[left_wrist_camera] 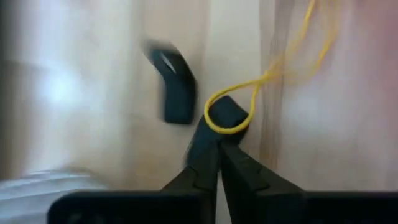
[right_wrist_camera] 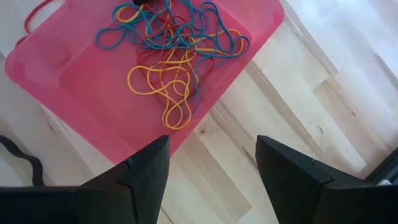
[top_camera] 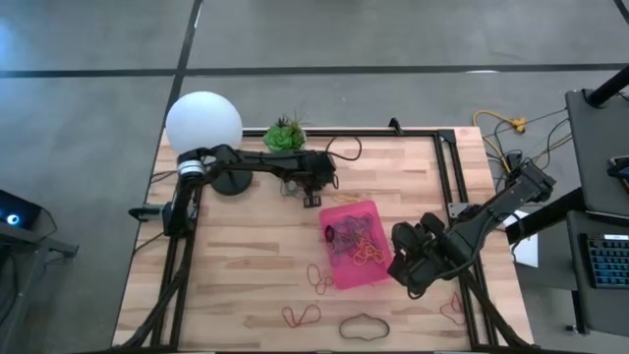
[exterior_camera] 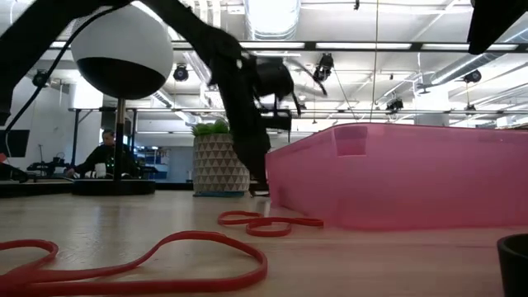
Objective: Pick and place rubber bands into bin
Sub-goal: Put the black rubber band into the red bin, then put the bottom right red rubber band into the red bin
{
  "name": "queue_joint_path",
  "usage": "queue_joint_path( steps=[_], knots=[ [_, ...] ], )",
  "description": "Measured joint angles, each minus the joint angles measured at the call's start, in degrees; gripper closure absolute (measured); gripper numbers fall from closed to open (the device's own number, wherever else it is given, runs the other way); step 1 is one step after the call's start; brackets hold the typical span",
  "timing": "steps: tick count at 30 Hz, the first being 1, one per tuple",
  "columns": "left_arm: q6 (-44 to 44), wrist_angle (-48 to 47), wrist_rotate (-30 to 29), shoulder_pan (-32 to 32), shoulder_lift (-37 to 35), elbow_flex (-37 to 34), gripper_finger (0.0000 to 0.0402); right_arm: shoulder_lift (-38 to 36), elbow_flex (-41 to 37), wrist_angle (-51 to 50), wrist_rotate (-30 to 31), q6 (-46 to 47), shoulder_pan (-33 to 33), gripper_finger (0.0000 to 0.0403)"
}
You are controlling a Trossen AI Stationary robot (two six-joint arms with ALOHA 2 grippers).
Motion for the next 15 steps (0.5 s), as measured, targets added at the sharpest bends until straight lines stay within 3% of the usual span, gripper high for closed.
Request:
queue_joint_path(
  steps=[3, 6, 11, 15],
  knots=[
    [-0.7, 0.1, -1.4, -2.2, -5.7, 1.2, 0.04, -0.1, 0.0, 0.0, 1.1, 0.0, 0.0, 0.0179],
    [-6.8, 0.3, -1.1, -5.1, -11.1, 1.3, 0.0401, -0.2, -0.1, -0.1, 2.0, -0.2, -0.1, 0.0179],
    [-17.4, 0.5, 4.9, -11.6, -16.5, 0.9, 0.0401, -0.2, -0.1, -0.1, 2.8, -0.4, -0.3, 0.0179],
    [-21.1, 3.2, 7.5, -18.5, -17.9, 1.2, 0.0401, -0.2, -0.1, -0.1, 3.1, -0.6, -0.4, 0.0179]
  ],
)
